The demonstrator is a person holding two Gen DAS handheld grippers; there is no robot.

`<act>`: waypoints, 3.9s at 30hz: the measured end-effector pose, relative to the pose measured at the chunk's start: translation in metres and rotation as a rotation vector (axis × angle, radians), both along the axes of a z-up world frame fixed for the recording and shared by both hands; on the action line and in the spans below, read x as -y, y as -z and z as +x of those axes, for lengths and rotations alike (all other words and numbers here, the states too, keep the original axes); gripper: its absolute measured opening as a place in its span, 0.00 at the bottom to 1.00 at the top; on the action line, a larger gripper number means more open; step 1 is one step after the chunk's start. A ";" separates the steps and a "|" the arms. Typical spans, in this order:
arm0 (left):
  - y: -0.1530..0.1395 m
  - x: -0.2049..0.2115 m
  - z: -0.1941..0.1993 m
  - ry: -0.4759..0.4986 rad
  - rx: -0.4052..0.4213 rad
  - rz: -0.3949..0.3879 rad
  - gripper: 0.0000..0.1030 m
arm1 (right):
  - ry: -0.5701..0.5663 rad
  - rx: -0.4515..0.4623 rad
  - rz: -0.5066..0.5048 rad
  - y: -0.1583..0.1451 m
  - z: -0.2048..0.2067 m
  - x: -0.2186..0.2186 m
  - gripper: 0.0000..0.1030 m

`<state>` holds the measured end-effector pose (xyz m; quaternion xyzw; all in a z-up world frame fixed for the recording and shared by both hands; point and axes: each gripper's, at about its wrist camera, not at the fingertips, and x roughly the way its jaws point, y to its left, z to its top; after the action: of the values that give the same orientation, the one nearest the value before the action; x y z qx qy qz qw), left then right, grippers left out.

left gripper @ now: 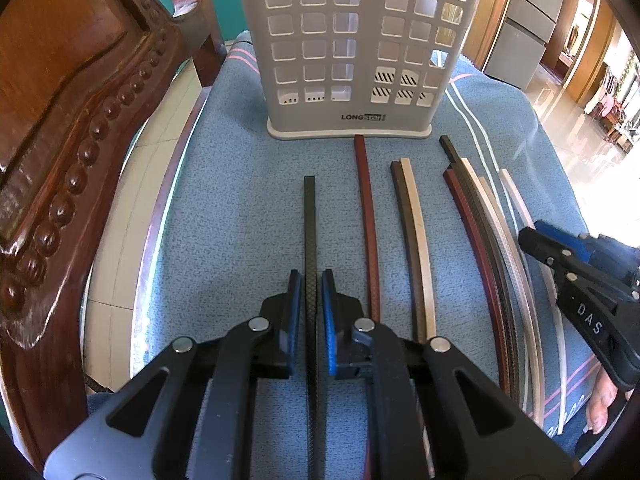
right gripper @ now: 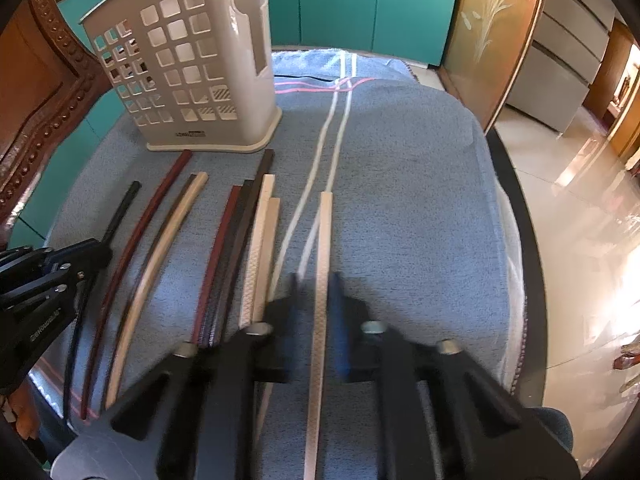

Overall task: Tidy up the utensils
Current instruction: 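Lift the black chopstick with the left gripper while the right gripper lifts the pale chopstick, then lower both held chopsticks into the white caddy and open both grippers, then grasp the dark red chopstick with the left gripper while the right grasps a pale one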

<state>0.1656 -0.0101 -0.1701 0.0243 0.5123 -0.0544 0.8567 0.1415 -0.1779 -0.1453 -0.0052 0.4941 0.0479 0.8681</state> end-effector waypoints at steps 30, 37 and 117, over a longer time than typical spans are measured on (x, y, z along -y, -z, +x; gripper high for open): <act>-0.195 -0.029 -0.045 0.060 0.391 -0.182 0.07 | -0.075 0.432 0.202 -0.184 -0.067 0.030 0.06; -0.239 -0.036 -0.034 0.045 0.471 -0.206 0.07 | -0.108 0.506 0.202 -0.223 -0.050 0.021 0.06; -0.046 -0.019 -0.059 0.141 0.264 -0.100 0.53 | 0.104 0.020 0.183 -0.009 -0.040 0.020 0.57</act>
<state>0.1064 0.0090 -0.1242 0.0245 0.3891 -0.1361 0.9107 0.1012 -0.1974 -0.1361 0.0995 0.4784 0.0475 0.8712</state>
